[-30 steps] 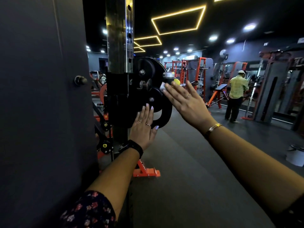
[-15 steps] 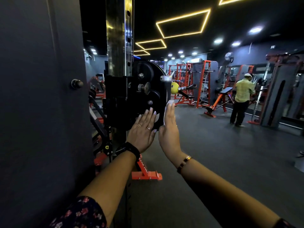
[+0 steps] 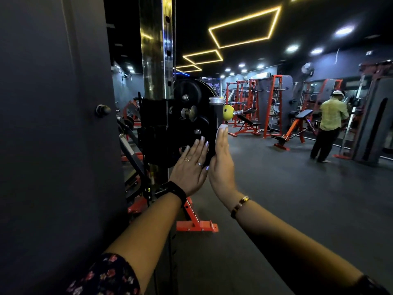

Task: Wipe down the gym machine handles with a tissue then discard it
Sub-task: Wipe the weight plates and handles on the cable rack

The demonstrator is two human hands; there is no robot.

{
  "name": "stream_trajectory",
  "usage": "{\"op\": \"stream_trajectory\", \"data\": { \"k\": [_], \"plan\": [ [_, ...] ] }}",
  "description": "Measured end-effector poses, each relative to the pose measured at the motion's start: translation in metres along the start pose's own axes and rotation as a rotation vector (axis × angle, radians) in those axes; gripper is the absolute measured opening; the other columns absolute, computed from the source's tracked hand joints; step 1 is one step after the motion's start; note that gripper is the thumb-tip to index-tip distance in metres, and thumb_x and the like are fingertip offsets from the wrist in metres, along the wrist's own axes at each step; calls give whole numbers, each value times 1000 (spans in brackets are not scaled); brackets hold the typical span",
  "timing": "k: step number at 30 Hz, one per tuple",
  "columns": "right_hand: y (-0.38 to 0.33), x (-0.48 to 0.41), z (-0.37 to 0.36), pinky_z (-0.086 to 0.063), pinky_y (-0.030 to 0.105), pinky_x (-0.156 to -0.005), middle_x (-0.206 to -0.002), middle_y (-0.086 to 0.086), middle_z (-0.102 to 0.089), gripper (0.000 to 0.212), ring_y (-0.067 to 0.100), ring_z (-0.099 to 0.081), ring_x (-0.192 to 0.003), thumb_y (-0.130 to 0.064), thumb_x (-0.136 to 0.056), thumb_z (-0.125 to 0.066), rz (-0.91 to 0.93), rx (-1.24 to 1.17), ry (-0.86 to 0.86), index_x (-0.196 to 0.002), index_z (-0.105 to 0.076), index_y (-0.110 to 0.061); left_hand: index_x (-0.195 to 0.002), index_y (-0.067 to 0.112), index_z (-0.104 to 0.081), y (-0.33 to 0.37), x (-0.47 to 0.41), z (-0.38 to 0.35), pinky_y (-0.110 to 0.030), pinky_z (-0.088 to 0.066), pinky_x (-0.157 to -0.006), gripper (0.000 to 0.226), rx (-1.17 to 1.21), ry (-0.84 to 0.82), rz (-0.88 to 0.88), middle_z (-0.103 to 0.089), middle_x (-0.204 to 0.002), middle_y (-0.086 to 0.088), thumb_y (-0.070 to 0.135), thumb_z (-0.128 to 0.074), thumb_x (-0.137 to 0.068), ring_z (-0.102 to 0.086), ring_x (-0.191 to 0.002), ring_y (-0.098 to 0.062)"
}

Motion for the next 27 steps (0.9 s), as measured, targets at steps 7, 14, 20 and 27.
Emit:
{"op": "stream_trajectory", "data": {
  "k": [7,14,20,27],
  "plan": [
    [-19,-62,19,-14,-7,-95,-160,9,-7,68,-5,-5,-135,9,-89,-32,32,16,-5,-152,-9,-7,-151,6,-12,-6,-4,1,-36,-10,-119,63,-38,25,-55,-23,-157,-16,33,-30,-97,-5,-149,-17],
    [-1,-14,9,-11,15,-116,-159,11,-15,76,14,-12,-147,14,-78,-27,44,-74,25,-150,-20,-5,-149,5,-16,-20,-63,53,-42,-2,-120,64,98,242,60,-23,-156,-20,25,-31,-90,-3,-149,-20],
    [-5,-41,13,-13,11,-114,-159,11,-10,74,10,-6,-146,16,-81,-31,90,39,8,-151,-18,-3,-153,11,-23,-27,-113,73,-49,-13,-120,67,-88,60,-214,-22,-159,-9,27,-34,-88,-14,-148,-29],
    [-6,-18,8,-12,17,-116,-160,10,-7,82,11,-4,-147,22,-77,-32,14,6,2,-152,-16,-6,-152,11,-25,-39,-128,72,-48,-15,-119,70,-248,56,-403,-25,-158,-11,31,-39,-87,-18,-147,-28]
  ]
}}
Point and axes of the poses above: each hand's wrist, its own x-axis away from the middle knuckle, its own z-axis out of the back of the hand, y = z × x, the point moved 3 cm from there along -x, towards the middle knuckle
